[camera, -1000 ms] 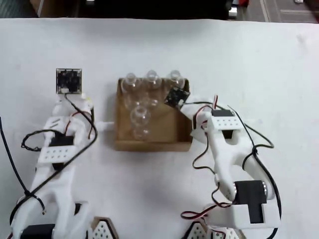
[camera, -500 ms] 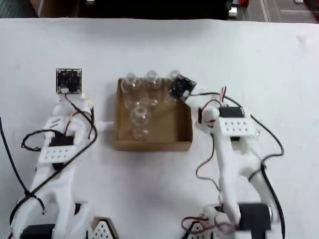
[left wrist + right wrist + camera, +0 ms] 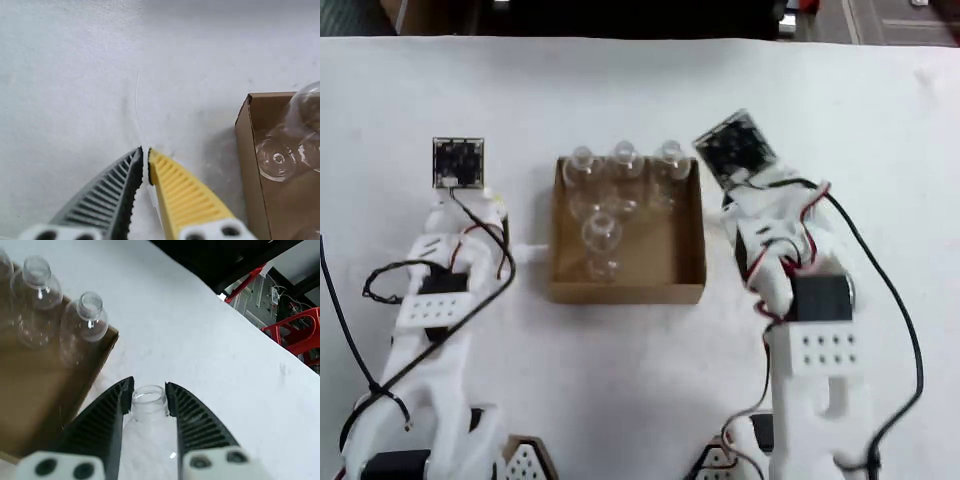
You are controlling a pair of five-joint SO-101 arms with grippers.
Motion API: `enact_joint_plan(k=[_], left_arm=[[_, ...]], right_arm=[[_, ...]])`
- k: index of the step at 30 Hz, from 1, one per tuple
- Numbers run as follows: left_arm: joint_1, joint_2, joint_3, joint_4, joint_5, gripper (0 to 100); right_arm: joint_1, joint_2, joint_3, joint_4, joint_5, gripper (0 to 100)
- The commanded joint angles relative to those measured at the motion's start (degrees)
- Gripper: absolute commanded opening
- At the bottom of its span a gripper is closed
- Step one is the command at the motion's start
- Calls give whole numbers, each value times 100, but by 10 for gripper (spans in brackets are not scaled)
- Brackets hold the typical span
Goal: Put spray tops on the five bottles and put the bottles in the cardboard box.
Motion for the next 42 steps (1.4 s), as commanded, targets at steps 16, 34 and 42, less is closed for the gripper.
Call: enact_joint_plan(k=[16,34,42], left_arm=[[13,-75,-158,-158,-70,20],[13,-75,-167,-167,-70,20],[13,-75,-167,-167,-70,20]], right_arm=[[-1578,-1947,976,-1455,-2760,15],[-2325,-1947,2725,-3969,-2734,17],[-2308,-1956,5029,-7582,-2760,16]])
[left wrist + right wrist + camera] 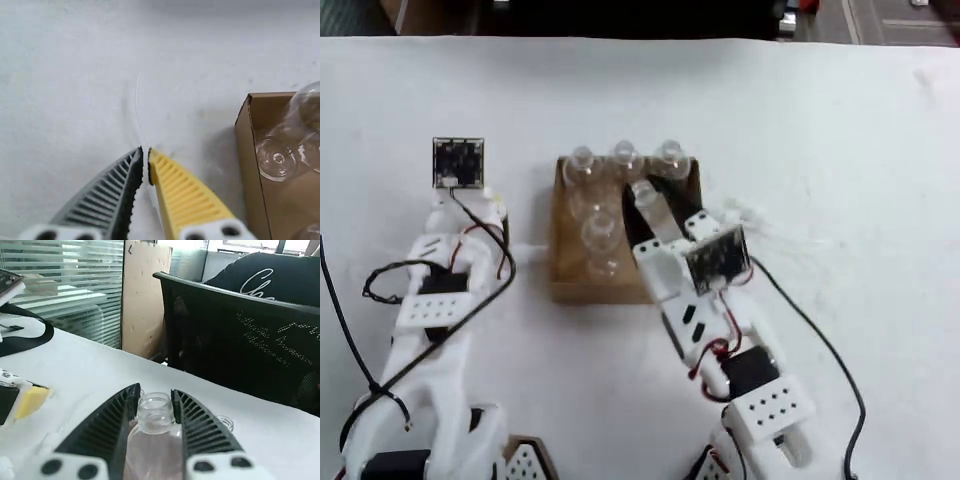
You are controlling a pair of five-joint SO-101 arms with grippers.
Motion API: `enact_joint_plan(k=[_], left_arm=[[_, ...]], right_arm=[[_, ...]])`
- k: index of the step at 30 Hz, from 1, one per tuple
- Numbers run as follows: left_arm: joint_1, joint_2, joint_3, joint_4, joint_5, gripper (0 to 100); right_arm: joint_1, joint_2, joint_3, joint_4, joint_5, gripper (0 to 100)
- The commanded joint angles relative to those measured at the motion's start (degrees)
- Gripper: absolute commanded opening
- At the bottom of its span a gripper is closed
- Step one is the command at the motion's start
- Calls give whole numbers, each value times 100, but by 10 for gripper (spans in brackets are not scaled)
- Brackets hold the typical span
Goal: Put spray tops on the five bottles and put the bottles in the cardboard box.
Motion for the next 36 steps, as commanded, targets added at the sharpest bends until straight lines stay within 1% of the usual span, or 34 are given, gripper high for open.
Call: enact_joint_plan(k=[1,3,5,6,9,11,14,18,36], left_arm=[[13,-75,-167,-167,-70,20],[13,-75,-167,-167,-70,20],[13,-75,-167,-167,-70,20],[13,-75,-167,-167,-70,20],[13,-75,-167,-167,-70,20],[13,-75,-167,-167,-70,20],[13,-75,-167,-167,-70,20],[13,-75,-158,-167,-70,20],[13,-66,-149,-167,-70,20]], right_arm=[[4,-92,1020,-2343,-44,16],[4,-48,1266,-2730,-44,16],[75,-40,1354,-2712,-70,16],[154,-40,1371,-2659,-211,16],[585,-48,1371,-2545,-1125,16],[813,-31,1371,-2396,-1600,16],[892,-31,1380,-1982,-1829,16],[725,-31,1389,-1631,-1837,16],[760,-13,1451,-1912,-1785,16]])
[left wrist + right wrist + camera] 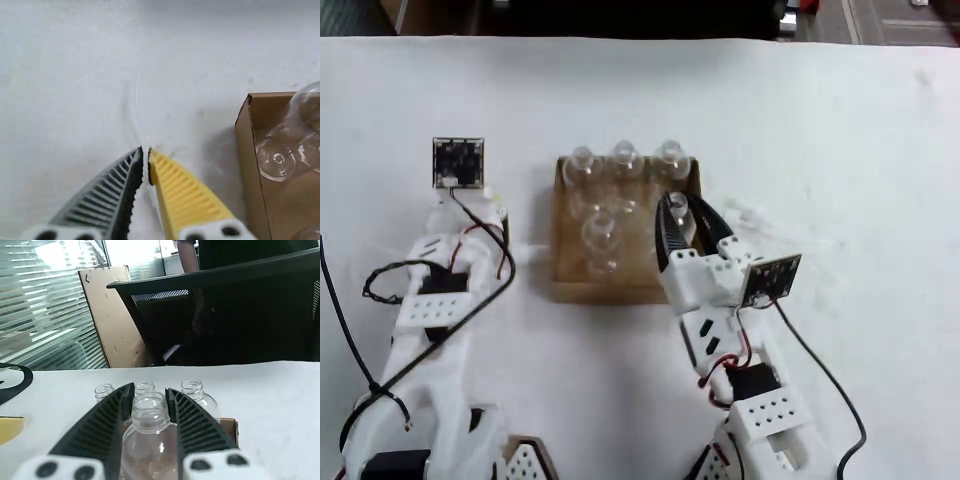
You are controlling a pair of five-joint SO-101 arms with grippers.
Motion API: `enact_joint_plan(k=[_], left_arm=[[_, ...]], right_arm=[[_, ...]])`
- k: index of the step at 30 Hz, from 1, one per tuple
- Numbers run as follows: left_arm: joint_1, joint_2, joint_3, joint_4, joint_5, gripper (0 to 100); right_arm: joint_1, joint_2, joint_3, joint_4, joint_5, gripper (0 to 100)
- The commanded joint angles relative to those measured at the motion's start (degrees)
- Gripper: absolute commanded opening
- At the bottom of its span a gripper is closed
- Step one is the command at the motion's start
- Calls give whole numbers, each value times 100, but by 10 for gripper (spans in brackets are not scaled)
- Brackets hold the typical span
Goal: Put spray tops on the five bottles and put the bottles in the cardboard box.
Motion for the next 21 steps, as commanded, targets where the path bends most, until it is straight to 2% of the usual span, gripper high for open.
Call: enact_joint_plan(k=[1,11,17,21], left_arm=[[13,-66,-149,-167,-70,20],[13,-48,-149,-167,-70,20],[13,-48,-141,-167,-70,20],[13,-48,-149,-167,-70,20]], right_arm=[[75,-4,-79,-154,-18,16],[66,-4,-97,-356,-26,16],[75,681,-237,-382,-53,16],[92,1358,-255,-1095,-26,16]])
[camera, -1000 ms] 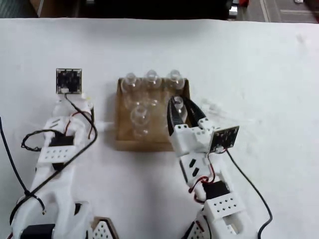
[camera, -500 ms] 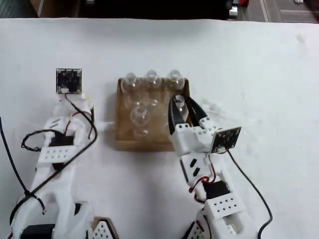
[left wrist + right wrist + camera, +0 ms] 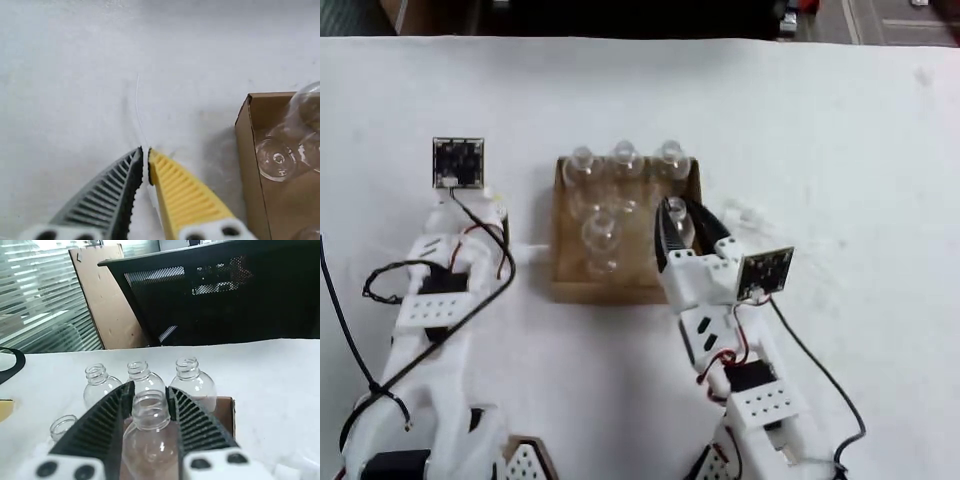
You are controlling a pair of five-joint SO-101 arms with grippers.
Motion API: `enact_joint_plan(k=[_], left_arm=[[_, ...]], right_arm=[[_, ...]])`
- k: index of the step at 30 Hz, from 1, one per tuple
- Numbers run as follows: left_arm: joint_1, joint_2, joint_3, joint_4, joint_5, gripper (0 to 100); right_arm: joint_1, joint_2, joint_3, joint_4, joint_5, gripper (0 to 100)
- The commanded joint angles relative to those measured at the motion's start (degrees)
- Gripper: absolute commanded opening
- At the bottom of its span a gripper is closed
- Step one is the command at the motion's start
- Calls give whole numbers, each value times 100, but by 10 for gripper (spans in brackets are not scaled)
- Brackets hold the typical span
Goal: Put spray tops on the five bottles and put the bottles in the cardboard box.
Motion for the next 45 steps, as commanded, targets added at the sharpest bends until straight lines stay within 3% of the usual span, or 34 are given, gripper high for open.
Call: enact_joint_plan(k=[1,10,45], left_arm=[[13,-48,-149,-167,-70,20],[13,-57,-158,-167,-70,20],[13,-75,-149,-167,-70,20]], right_arm=[[57,708,-246,-919,-18,16],[57,1965,-255,-2149,53,16],[4,2079,-88,-2105,193,22]])
